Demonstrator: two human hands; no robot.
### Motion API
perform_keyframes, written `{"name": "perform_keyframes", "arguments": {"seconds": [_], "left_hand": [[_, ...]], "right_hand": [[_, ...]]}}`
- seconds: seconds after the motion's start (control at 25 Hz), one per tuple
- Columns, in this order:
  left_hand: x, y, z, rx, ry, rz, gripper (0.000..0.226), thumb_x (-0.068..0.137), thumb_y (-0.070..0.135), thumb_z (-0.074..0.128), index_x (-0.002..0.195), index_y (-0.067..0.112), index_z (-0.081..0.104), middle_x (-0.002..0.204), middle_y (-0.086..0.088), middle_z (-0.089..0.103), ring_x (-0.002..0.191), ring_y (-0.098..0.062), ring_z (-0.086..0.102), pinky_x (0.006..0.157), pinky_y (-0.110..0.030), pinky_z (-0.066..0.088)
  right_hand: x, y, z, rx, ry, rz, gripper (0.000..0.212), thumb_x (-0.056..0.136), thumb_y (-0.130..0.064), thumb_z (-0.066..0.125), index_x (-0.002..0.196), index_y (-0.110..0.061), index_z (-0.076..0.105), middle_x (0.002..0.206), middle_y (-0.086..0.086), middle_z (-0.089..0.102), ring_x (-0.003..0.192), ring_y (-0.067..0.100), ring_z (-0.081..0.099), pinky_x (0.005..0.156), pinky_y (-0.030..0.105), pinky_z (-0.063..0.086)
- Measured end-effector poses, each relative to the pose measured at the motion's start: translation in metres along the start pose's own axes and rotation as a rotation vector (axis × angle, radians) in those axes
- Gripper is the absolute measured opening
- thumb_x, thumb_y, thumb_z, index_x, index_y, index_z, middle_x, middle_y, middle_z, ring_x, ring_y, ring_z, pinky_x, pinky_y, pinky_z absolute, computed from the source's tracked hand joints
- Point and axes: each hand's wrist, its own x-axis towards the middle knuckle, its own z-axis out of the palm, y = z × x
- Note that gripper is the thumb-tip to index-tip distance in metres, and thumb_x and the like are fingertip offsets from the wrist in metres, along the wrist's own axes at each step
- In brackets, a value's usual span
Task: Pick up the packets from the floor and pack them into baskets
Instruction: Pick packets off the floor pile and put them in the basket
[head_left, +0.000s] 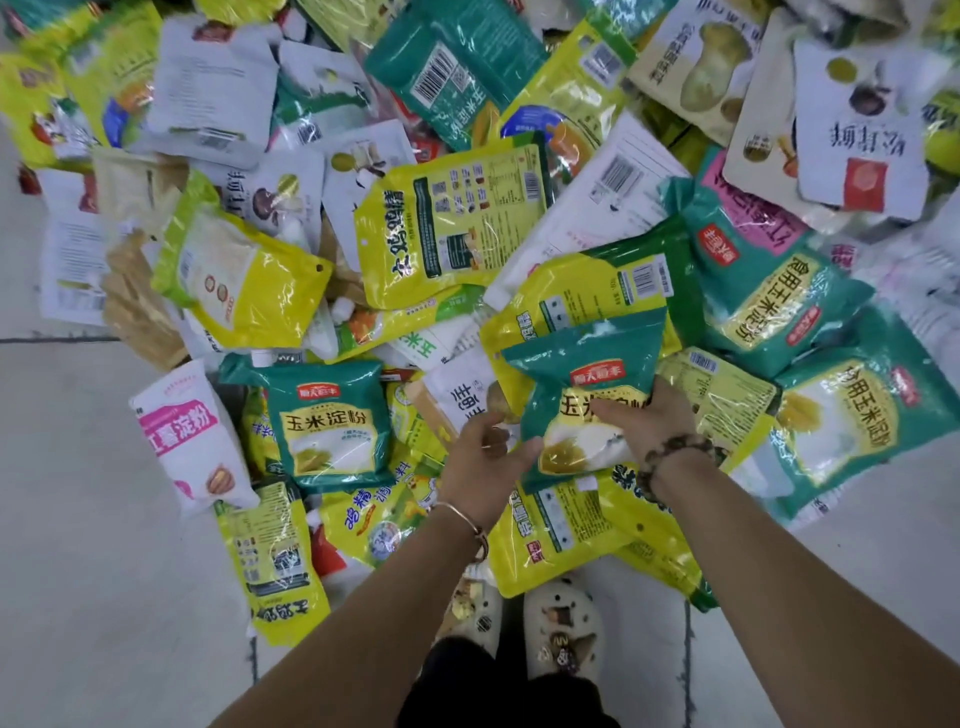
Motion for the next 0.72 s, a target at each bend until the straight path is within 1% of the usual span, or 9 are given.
{"name": "perform_keyframes", "arguments": {"seconds": [0.08,0.16,0.28,0.32,0.4,0.48,0.56,0.6,0.72], "left_hand": [[-0.004,0.011,0.002,-0.144,-0.099,-0.008,0.04,0.082,0.008,0.068,0.117,0.015,0.05,0.096,0.006,0.06,0.088,-0.01,0.058,0.066,-0.013,0.049],[-0.009,0.015,0.002,-0.141,-0.195,0.013,0.042,0.079,0.004,0.07,0.115,0.016,0.052,0.096,0.007,0.066,0.084,-0.007,0.063,0.064,-0.011,0.05],[-0.02,0.016,0.009,-0.094,-0.307,0.009,0.035,0.074,-0.008,0.07,0.095,0.019,0.06,0.078,0.011,0.072,0.07,0.001,0.066,0.062,-0.014,0.052],[-0.025,0.014,0.013,-0.061,-0.318,-0.001,0.037,0.072,-0.011,0.07,0.088,0.021,0.06,0.071,0.013,0.071,0.066,0.002,0.065,0.061,-0.016,0.052],[-0.03,0.009,0.021,0.024,-0.23,-0.041,0.033,0.071,-0.006,0.074,0.079,0.023,0.063,0.065,0.013,0.069,0.06,0.002,0.064,0.059,-0.016,0.05],[-0.03,0.002,0.028,0.068,-0.129,-0.058,0.026,0.073,-0.001,0.075,0.074,0.023,0.065,0.068,0.011,0.067,0.055,0.002,0.061,0.052,-0.011,0.047],[-0.03,0.0,0.034,0.014,-0.071,-0.077,0.021,0.076,-0.002,0.072,0.076,0.018,0.065,0.07,0.005,0.066,0.049,0.001,0.06,0.045,-0.009,0.045],[-0.029,-0.001,0.035,-0.012,-0.047,-0.079,0.019,0.077,-0.004,0.07,0.078,0.014,0.065,0.069,0.004,0.065,0.046,0.0,0.06,0.043,-0.008,0.044],[-0.022,-0.005,0.035,0.008,0.01,-0.038,0.017,0.079,-0.003,0.069,0.089,0.01,0.065,0.072,0.005,0.064,0.049,0.002,0.06,0.044,-0.006,0.043]], "right_hand": [[-0.026,0.001,-0.004,0.109,-0.056,-0.038,0.026,0.076,-0.006,0.074,0.098,-0.013,0.062,0.09,0.003,0.067,0.073,0.013,0.062,0.053,0.013,0.048],[-0.05,0.002,-0.006,0.185,-0.08,-0.045,0.019,0.076,-0.003,0.073,0.085,-0.016,0.063,0.077,-0.003,0.066,0.06,0.003,0.061,0.046,0.009,0.044],[-0.065,0.017,-0.006,0.187,-0.012,-0.021,0.028,0.075,-0.004,0.075,0.078,-0.028,0.06,0.074,-0.01,0.064,0.066,0.008,0.063,0.058,0.018,0.05],[-0.064,0.023,-0.005,0.168,0.014,0.006,0.024,0.075,-0.007,0.076,0.079,-0.026,0.061,0.075,-0.008,0.065,0.07,0.013,0.063,0.062,0.024,0.051],[-0.059,0.035,-0.008,0.072,0.044,0.066,0.013,0.078,-0.023,0.074,0.086,-0.018,0.065,0.08,-0.002,0.067,0.075,0.019,0.062,0.062,0.024,0.047],[-0.046,0.046,-0.021,0.05,0.196,0.135,0.037,0.081,-0.042,0.067,0.103,-0.012,0.063,0.095,0.001,0.064,0.089,0.021,0.061,0.07,0.026,0.044],[-0.03,0.056,-0.043,0.133,0.445,0.265,0.056,0.079,-0.048,0.068,0.119,-0.012,0.054,0.109,0.002,0.06,0.103,0.022,0.056,0.088,0.034,0.042],[-0.021,0.059,-0.053,0.148,0.51,0.341,0.065,0.076,-0.049,0.07,0.126,-0.012,0.049,0.119,0.005,0.058,0.11,0.025,0.054,0.093,0.036,0.041],[0.005,0.068,-0.054,0.045,0.382,0.534,0.092,0.066,-0.062,0.073,0.135,-0.01,0.042,0.133,0.012,0.053,0.118,0.032,0.052,0.095,0.042,0.043]]}}
